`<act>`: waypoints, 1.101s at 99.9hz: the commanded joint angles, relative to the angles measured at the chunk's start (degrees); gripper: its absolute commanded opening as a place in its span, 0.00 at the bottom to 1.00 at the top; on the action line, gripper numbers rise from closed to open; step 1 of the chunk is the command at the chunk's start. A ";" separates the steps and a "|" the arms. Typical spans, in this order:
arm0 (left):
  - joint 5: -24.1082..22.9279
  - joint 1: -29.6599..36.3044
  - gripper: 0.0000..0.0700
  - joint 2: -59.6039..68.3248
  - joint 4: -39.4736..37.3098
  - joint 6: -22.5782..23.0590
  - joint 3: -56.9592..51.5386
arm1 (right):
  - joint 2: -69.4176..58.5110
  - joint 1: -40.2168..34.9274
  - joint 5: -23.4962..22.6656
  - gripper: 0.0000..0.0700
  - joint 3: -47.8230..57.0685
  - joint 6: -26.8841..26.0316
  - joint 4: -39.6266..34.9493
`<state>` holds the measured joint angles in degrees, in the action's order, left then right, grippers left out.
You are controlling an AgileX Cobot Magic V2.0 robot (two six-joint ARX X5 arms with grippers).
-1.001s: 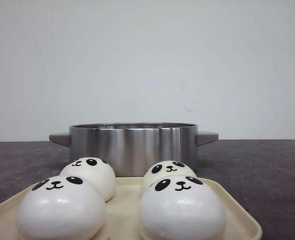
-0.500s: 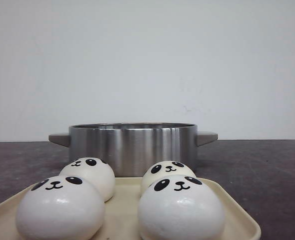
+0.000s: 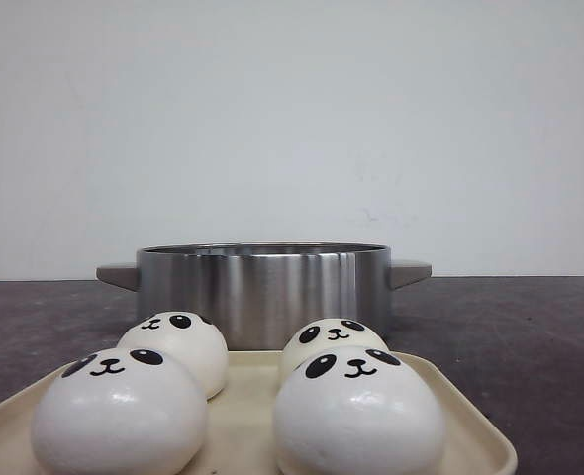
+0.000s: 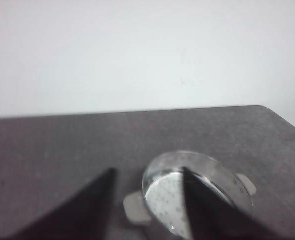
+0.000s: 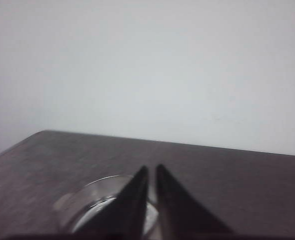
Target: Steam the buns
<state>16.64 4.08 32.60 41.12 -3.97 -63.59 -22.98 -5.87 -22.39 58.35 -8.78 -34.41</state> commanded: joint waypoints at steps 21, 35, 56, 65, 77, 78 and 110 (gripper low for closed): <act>6.27 1.66 0.64 2.21 6.03 -4.87 -0.37 | -2.67 0.00 -7.63 0.78 0.83 -5.86 0.96; 5.88 2.91 0.64 2.21 6.67 -6.67 -0.31 | -6.93 -0.15 -7.85 0.78 0.87 -5.44 1.62; 3.72 6.60 0.64 3.76 6.47 -7.61 -0.31 | -15.93 -8.09 -4.85 0.78 0.98 -6.25 0.74; 2.34 8.74 0.64 5.27 6.49 -7.04 -0.31 | -19.96 -16.26 2.71 0.78 0.98 -5.92 -0.35; 0.66 10.97 0.64 7.19 6.58 -5.70 -0.31 | -25.51 -30.49 16.22 0.78 0.98 -6.16 -1.70; 0.59 11.08 0.64 7.32 6.62 -5.68 -0.31 | -26.03 -31.69 17.40 0.79 0.98 -6.36 -1.77; -1.88 12.52 0.64 8.90 7.26 -5.46 -0.31 | -45.99 -49.31 26.67 0.79 1.03 -28.37 -4.63</act>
<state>14.87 16.03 41.25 49.06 -10.04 -63.35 -65.14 -54.87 5.98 58.35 -29.52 -38.96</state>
